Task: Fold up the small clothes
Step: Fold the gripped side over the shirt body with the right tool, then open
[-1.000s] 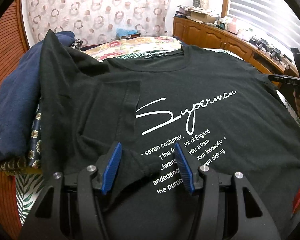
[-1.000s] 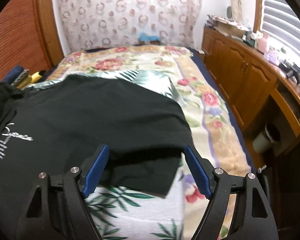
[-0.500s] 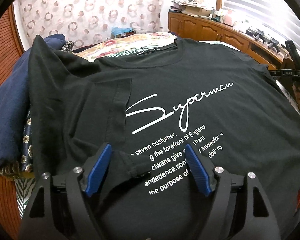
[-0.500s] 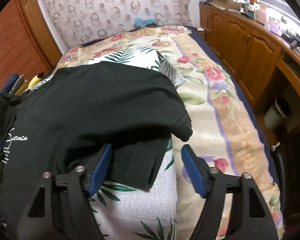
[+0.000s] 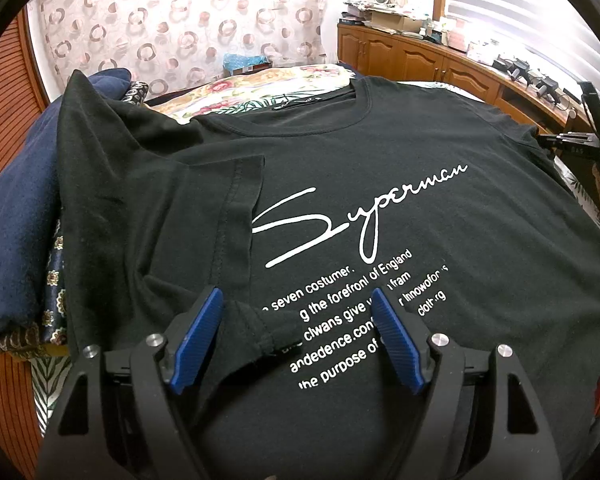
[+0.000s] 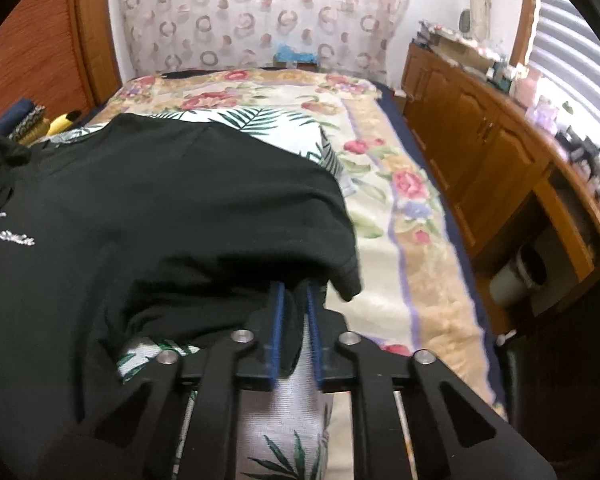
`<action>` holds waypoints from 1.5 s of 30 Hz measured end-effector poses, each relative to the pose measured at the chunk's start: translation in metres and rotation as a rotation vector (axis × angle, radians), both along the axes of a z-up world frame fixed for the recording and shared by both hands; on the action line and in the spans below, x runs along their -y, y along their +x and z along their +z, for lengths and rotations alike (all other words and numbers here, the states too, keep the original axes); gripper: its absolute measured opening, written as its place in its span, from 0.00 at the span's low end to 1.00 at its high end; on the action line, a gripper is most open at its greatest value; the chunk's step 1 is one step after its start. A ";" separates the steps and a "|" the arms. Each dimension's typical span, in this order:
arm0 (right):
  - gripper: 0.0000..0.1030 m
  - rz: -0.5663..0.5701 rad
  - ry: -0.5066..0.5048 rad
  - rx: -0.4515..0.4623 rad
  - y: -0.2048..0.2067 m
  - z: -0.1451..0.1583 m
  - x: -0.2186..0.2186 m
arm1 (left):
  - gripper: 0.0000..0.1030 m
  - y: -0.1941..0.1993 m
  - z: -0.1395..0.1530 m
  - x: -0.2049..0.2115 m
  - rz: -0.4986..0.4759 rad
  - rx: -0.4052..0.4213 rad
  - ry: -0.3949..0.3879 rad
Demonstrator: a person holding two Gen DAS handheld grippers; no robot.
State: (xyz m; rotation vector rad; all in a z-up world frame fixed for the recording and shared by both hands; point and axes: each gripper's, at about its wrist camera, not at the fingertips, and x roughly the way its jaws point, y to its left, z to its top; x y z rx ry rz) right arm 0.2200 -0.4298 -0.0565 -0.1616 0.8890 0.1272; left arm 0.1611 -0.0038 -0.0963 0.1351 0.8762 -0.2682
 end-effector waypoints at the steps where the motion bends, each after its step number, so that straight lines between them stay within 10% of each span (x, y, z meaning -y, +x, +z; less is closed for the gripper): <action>1: 0.05 -0.001 -0.011 0.016 -0.001 0.002 -0.001 | 0.75 0.000 0.000 0.000 0.000 0.000 0.001; 10: 0.02 -0.014 -0.011 0.188 -0.012 0.041 -0.010 | 0.75 0.001 0.000 0.000 0.001 0.000 0.001; 19: 0.01 0.023 0.036 0.160 -0.005 0.050 -0.024 | 0.75 0.001 0.000 0.000 0.000 0.001 0.000; 23: 0.52 -0.030 0.023 0.117 0.008 0.032 -0.012 | 0.75 0.001 0.001 0.001 0.002 0.007 0.003; 26: 0.53 -0.098 0.063 0.053 0.022 0.013 0.008 | 0.75 -0.003 0.006 -0.001 0.020 0.043 -0.003; 31: 0.53 -0.169 0.189 -0.029 0.030 -0.008 0.032 | 0.75 -0.017 0.024 -0.005 0.027 0.111 -0.075; 34: 0.27 -0.133 0.224 -0.025 0.028 -0.006 0.031 | 0.75 -0.024 0.036 -0.007 0.030 0.147 -0.116; 38: 0.08 -0.093 0.103 0.041 0.021 0.005 0.015 | 0.75 -0.031 0.045 -0.007 0.044 0.184 -0.132; 45: 0.07 -0.042 0.035 0.199 0.006 0.041 -0.014 | 0.75 -0.038 0.048 -0.005 0.050 0.199 -0.135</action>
